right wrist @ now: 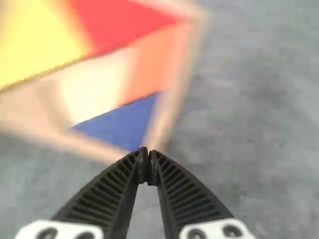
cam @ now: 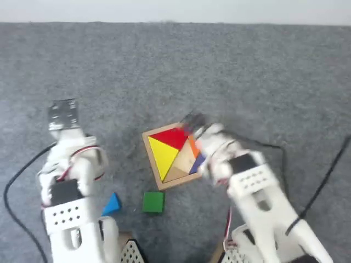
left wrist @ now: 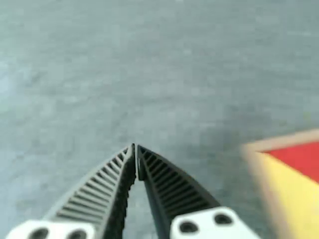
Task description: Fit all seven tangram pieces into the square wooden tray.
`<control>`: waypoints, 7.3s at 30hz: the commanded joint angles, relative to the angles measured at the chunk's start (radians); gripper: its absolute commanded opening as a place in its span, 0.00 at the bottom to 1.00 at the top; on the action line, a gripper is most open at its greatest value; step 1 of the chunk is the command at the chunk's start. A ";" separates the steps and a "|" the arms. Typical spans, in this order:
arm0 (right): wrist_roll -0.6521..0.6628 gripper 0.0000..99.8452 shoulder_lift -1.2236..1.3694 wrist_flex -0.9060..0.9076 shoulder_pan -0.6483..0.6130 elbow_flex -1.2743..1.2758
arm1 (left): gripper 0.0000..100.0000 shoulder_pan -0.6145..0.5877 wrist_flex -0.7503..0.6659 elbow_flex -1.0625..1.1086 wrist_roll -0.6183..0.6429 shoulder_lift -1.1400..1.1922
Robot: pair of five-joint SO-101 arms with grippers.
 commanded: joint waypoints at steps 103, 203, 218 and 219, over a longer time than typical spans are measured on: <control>-0.206 0.12 0.404 0.024 -0.202 -0.433 | 0.01 -0.465 -0.281 -0.061 0.219 0.356; -0.187 0.06 0.412 -0.025 0.139 -0.540 | 0.20 -0.190 0.480 -0.122 -1.281 0.365; -0.374 0.06 0.403 0.021 0.340 -0.628 | 0.24 0.031 0.325 0.085 -1.086 0.367; -0.373 0.06 0.403 0.021 0.340 -0.628 | 0.24 0.031 0.331 0.079 -1.080 0.367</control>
